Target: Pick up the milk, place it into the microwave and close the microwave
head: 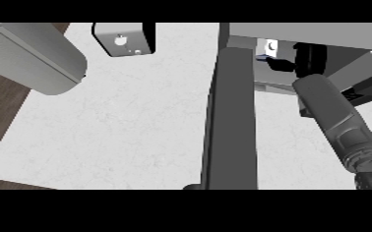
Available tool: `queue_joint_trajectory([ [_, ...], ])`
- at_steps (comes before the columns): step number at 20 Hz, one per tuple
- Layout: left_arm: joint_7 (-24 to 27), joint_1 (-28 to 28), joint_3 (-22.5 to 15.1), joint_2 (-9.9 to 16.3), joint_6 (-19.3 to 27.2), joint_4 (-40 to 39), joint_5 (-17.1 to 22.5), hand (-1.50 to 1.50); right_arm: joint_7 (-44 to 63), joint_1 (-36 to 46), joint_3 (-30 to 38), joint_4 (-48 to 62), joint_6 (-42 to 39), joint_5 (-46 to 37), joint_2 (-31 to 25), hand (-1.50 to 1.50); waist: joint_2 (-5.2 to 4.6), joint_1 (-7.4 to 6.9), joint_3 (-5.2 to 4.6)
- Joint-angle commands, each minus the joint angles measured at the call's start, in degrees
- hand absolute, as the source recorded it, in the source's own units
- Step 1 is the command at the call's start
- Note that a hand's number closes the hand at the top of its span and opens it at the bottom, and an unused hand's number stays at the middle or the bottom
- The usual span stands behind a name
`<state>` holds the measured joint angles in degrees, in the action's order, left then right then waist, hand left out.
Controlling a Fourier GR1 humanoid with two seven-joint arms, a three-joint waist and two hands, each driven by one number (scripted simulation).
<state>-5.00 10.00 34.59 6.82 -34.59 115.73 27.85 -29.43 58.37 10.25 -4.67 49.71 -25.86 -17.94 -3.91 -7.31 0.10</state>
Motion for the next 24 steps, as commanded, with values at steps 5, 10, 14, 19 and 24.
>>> queue_joint_trajectory([
  [5,0.8,-1.5,-1.2,-0.1,0.4,-1.3,-4.5,-1.5,-1.9,0.7,-2.2,-0.3,-0.7,-2.4,0.8,-1.5,0.2,-0.19,0.33],
  [10,0.5,-2.2,-3.4,0.2,-1.2,-1.4,-4.9,-1.5,-5.1,0.7,-1.3,-1.4,-3.2,-1.5,2.0,-1.5,-0.04,-0.39,0.42],
  [14,2.7,-1.9,-4.4,0.3,-4.4,-4.4,-5.8,-1.5,-6.8,1.8,0.1,-2.0,-7.2,0.0,2.8,-1.5,0.21,-0.12,0.25],
  [19,2.0,-3.0,-7.0,-0.5,-4.9,-3.5,-5.9,-1.5,-9.4,1.7,3.2,-2.4,-15.1,3.4,3.2,-1.5,0.78,1.08,0.29],
  [24,4.3,0.7,-9.5,-2.6,-8.8,-4.1,-7.5,-1.5,-14.2,-0.6,7.1,-3.6,-21.6,7.8,4.8,-1.5,1.87,2.54,0.15],
])
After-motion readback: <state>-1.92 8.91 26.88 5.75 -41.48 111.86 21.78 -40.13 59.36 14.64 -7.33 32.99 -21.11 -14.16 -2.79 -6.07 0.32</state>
